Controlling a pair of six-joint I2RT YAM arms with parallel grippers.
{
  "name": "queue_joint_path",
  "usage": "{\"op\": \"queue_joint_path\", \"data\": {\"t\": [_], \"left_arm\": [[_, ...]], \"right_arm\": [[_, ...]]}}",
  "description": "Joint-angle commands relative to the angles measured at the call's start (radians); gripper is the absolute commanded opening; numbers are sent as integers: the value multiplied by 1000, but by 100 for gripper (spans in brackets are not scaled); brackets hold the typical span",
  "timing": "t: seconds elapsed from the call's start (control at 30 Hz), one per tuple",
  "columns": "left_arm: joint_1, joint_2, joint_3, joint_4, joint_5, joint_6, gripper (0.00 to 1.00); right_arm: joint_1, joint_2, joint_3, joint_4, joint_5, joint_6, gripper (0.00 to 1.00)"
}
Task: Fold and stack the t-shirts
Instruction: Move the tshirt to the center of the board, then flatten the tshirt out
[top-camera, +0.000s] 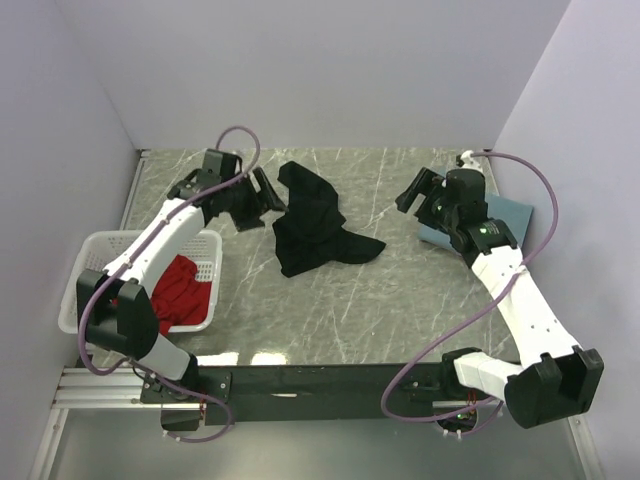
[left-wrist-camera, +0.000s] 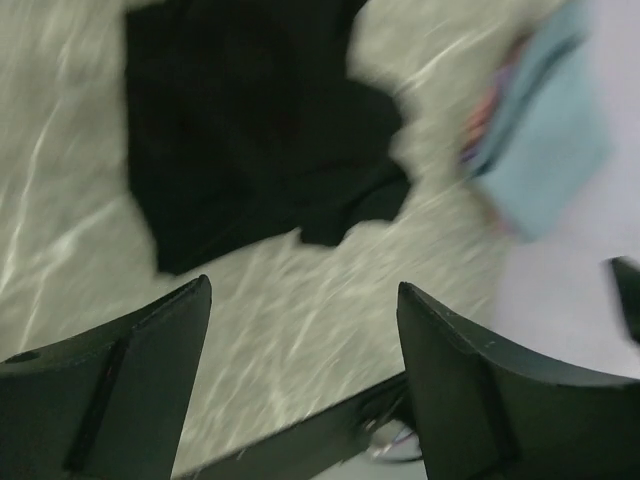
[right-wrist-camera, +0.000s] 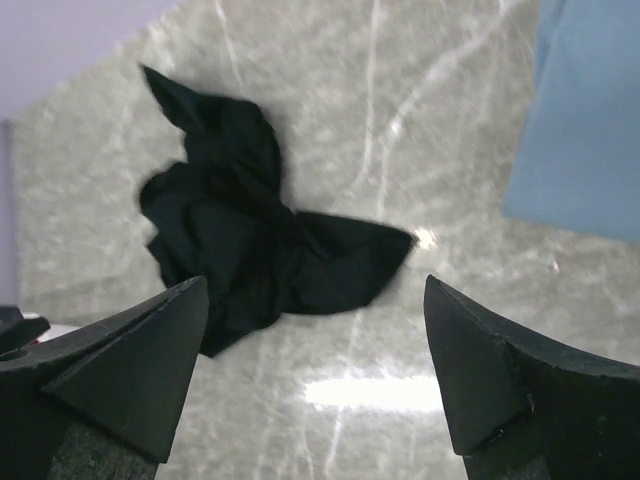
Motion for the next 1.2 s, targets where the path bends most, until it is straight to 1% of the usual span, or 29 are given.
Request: {"op": "queue_joint_path", "data": {"t": [0.0, 0.07, 0.2, 0.33, 0.43, 0.47, 0.53, 0.6, 0.7, 0.77, 0.87, 1.0, 1.1, 1.17], "left_arm": [[-19, -60, -34, -50, -60, 71, 80], [-31, -49, -55, -50, -64, 79, 81], [-71, 3, -72, -59, -98, 107, 81], [-118, 110, -66, -67, -97, 124, 85], [-128, 187, -75, -62, -103, 133, 85], [-128, 204, -85, -51, -103, 145, 80], [-126, 256, -98, -27, -126, 180, 75], [-126, 293, -88, 5, -129, 205, 73], [-126, 319, -71, 54, -83, 202, 72], [-126, 339, -57, 79, -80, 194, 69], [-126, 382, -34, 110, -28, 174, 63], [-126, 411, -45, 163, 23, 137, 62], [-126, 423, -45, 179, 40, 139, 59], [-126, 438, -31, 179, 54, 143, 53]], "right_arm": [[-9, 15, -38, 4, -10, -38, 93], [-10, 40, -53, 7, -68, -47, 91], [-9, 115, -64, 10, -134, -67, 85], [-3, 207, -34, 20, -196, -98, 78], [25, 256, -4, 30, -229, -113, 77], [34, 270, 18, 32, -236, -116, 77], [54, 313, 43, 32, -258, -119, 77], [79, 363, 75, 38, -286, -110, 77], [111, 419, 129, 43, -325, -96, 76], [134, 478, 178, 43, -348, -88, 76], [152, 558, 250, 43, -355, -82, 75], [165, 672, 341, 26, -351, -79, 74], [166, 741, 413, 3, -360, -76, 73], [166, 765, 442, 6, -374, -64, 73]]}}
